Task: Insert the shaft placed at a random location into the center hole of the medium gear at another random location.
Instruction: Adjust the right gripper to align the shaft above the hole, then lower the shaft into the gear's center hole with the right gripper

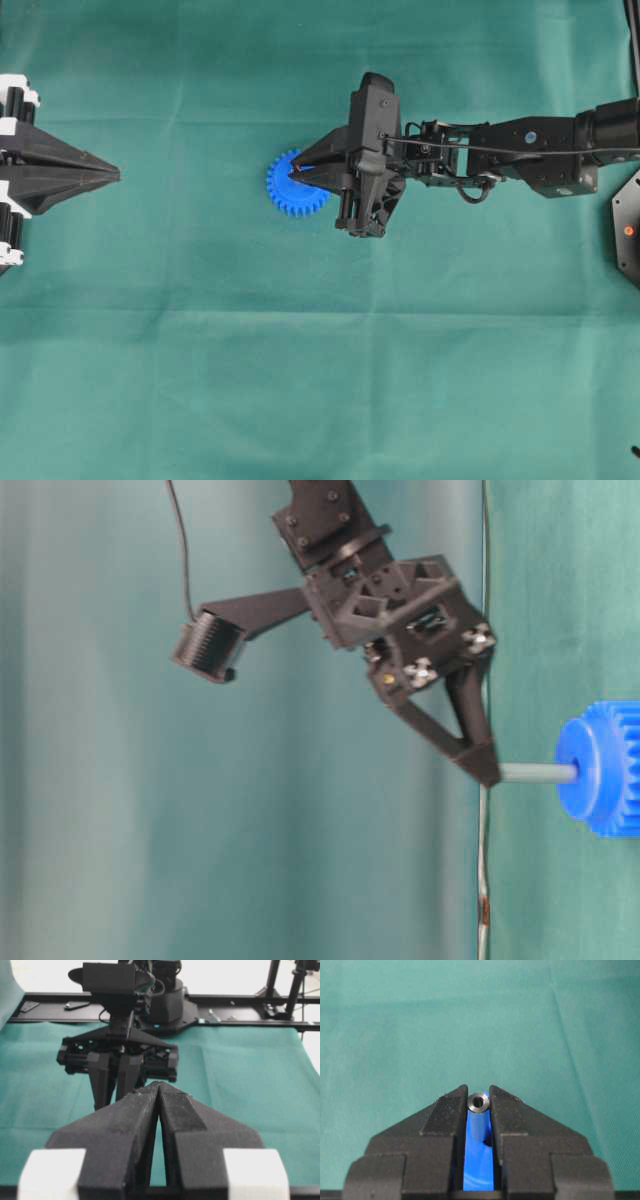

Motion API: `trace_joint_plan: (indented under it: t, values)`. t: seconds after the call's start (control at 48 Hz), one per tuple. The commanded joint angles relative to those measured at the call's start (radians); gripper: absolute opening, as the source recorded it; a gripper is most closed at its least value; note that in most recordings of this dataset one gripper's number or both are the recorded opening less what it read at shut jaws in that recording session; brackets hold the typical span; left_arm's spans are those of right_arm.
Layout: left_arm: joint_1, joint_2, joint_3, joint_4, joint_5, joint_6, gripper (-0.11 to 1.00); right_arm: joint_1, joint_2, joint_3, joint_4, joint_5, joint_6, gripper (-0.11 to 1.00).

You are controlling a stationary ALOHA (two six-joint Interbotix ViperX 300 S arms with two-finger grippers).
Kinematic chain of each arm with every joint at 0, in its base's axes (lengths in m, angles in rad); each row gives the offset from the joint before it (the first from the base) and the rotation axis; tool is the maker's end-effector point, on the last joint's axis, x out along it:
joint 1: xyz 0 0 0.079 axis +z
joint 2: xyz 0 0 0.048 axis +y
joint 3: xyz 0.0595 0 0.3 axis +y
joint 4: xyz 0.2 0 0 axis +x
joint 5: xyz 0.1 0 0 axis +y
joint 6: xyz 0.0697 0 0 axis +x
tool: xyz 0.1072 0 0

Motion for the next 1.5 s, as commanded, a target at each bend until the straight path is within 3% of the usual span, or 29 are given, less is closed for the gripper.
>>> trace_joint_plan:
  t: [0.0, 0.271, 0.834, 1.48]
  values:
    - [0.0, 0.006, -0.026, 0.002, -0.005, 0.0, 0.0, 0.002, -0.064, -0.025, 0.0, 0.003, -0.014, 0.13]
    - [-0.002, 0.008, -0.026, 0.002, -0.005, 0.002, 0.0, -0.011, -0.091, -0.029, -0.003, 0.02, -0.017, 0.13]
    - [0.0, 0.008, -0.026, 0.002, 0.005, 0.002, 0.0, -0.031, 0.029, -0.041, 0.003, 0.011, -0.014, 0.13]
    - [0.0, 0.008, -0.026, 0.002, 0.009, 0.002, 0.0, -0.029, -0.038, -0.015, 0.003, 0.008, -0.009, 0.13]
